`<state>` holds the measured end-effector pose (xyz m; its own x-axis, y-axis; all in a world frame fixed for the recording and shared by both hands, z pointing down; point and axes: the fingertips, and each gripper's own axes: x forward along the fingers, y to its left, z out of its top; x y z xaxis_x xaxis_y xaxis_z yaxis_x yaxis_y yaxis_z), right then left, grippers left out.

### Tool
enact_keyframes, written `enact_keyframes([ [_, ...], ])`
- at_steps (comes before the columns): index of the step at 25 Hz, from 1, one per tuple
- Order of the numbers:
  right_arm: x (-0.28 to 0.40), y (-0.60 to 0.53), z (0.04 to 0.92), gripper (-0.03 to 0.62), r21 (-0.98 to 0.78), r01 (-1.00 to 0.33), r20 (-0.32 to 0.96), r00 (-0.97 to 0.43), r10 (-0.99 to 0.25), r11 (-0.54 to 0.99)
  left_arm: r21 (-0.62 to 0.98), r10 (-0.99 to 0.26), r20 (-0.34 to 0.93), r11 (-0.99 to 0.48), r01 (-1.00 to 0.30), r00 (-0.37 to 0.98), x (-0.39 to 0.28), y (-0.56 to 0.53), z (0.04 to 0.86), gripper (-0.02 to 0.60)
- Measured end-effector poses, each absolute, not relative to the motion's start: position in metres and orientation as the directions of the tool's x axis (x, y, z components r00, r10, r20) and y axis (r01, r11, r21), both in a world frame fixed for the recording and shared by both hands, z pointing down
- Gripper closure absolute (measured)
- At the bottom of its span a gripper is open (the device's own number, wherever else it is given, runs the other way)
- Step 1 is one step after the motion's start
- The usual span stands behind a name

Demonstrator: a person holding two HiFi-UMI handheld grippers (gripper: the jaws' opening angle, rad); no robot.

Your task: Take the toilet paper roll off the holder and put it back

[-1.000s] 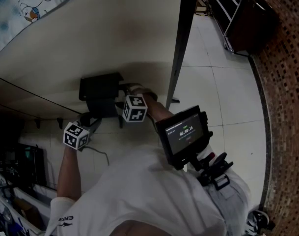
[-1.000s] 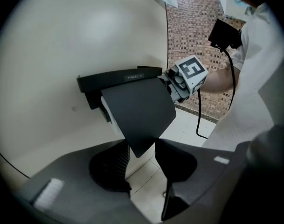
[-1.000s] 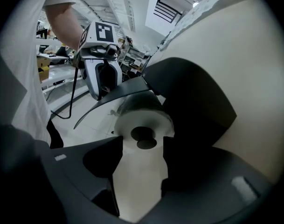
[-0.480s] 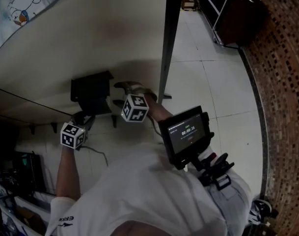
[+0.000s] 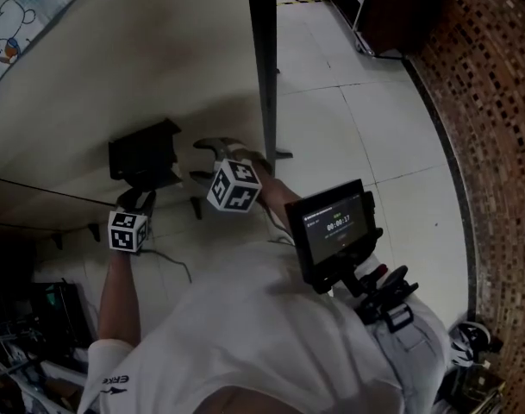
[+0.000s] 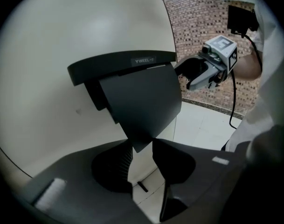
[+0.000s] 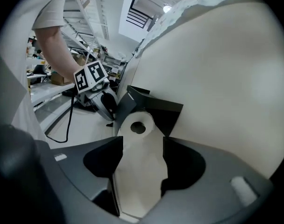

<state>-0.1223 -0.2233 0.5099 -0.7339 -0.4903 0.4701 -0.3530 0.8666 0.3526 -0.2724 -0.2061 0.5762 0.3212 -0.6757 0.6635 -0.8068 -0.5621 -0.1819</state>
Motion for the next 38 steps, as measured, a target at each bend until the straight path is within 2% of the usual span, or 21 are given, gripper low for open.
enact_keyframes([
  [20, -0.120, -0.219, 0.503, 0.318, 0.288, -0.417, 0.437, -0.743, -0.506, 0.862, -0.294, -0.785, 0.596, -0.407, -0.865, 0.167, -0.298, -0.233, 0.585, 0.448],
  [32, -0.100, -0.188, 0.506, 0.342, 0.247, -0.407, 0.396, -0.786, -0.475, 0.880, -0.319, -0.888, 0.459, -0.181, -0.930, 0.016, -0.289, -0.172, 0.572, 0.445],
  [38, -0.088, -0.175, 0.501, 0.418, 0.200, -0.395, 0.359, -0.822, -0.442, 0.897, -0.298, -0.940, 0.341, -0.080, -0.951, -0.028, -0.248, -0.139, 0.523, 0.517],
])
